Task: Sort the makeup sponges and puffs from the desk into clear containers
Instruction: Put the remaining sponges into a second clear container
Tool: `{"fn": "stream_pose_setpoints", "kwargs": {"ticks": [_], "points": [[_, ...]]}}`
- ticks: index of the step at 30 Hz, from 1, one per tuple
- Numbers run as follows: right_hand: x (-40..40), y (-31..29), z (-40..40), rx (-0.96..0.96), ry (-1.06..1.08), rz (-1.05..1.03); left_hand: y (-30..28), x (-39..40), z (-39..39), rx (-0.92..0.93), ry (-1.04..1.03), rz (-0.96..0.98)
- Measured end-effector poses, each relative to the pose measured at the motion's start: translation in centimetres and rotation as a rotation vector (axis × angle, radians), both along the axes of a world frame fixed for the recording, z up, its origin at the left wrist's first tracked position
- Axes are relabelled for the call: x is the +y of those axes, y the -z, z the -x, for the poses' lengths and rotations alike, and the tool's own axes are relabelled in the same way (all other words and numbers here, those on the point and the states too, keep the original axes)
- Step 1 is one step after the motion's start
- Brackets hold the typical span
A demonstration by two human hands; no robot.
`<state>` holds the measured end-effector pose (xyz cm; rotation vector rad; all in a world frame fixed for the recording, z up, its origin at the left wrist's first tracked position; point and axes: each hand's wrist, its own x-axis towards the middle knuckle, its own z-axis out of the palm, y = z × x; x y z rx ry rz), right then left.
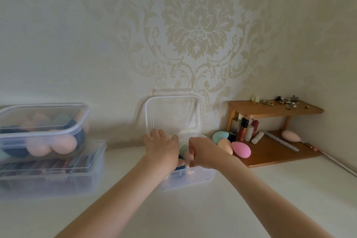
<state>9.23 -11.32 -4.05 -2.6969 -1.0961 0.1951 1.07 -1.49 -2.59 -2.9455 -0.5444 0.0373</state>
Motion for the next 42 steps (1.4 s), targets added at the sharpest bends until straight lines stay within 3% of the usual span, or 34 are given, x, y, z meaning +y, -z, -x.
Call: {"fn": "stream_pose_setpoints", "kwargs": {"ticks": [4,7,9,11,13,17,19,23,26,28,31,35,42], "points": [[-0.1,-0.4,0.1,-0.005,-0.059,0.06,0.6,-0.5,-1.0,-0.063,0.061,0.064],[-1.3,-2.4,0.1,0.152,-0.074,0.038,0.6,-0.1,-1.6,-0.041,0.065,0.111],[-2.6,-3.9,-1.1,0.243,-0.002,-0.141,0.5,0.1,-1.9,-0.017,0.076,0.104],[-4.2,-4.6,-3.2,0.076,0.148,-0.288,0.6,0.1,-1.9,-0.019,0.081,0.101],[-5.5,-3.5,-5.1,-0.14,0.267,-0.177,0.7,0.0,-1.9,-0.029,0.086,0.105],[-6.6,0.4,-5.6,-0.235,0.328,0.185,0.9,-0.1,-1.9,-0.05,0.103,0.13],[-6.6,1.7,-5.6,-0.326,0.318,0.087,0.9,-0.3,-1.9,-0.053,0.108,0.139],[-7.0,0.5,-6.0,-0.372,0.346,-0.403,0.8,-0.6,-2.0,-0.049,0.107,0.132],[-7.2,-2.9,-4.8,-0.032,0.214,-0.577,0.8,-0.8,-2.4,-0.046,0.116,0.12],[-6.9,-3.9,-3.6,0.089,0.06,-0.442,0.8,-1.0,-2.5,-0.048,0.121,0.104],[-6.3,-3.9,-2.2,-0.005,-0.078,-0.17,0.9,-1.2,-2.7,-0.047,0.121,0.085],[-5.5,-3.3,-1.6,-0.093,-0.114,0.043,1.0,-1.1,-2.8,-0.044,0.124,0.08],[-2.9,-1.4,-1.1,-0.174,-0.064,0.115,0.9,-0.9,-2.9,-0.036,0.124,0.12]]}}
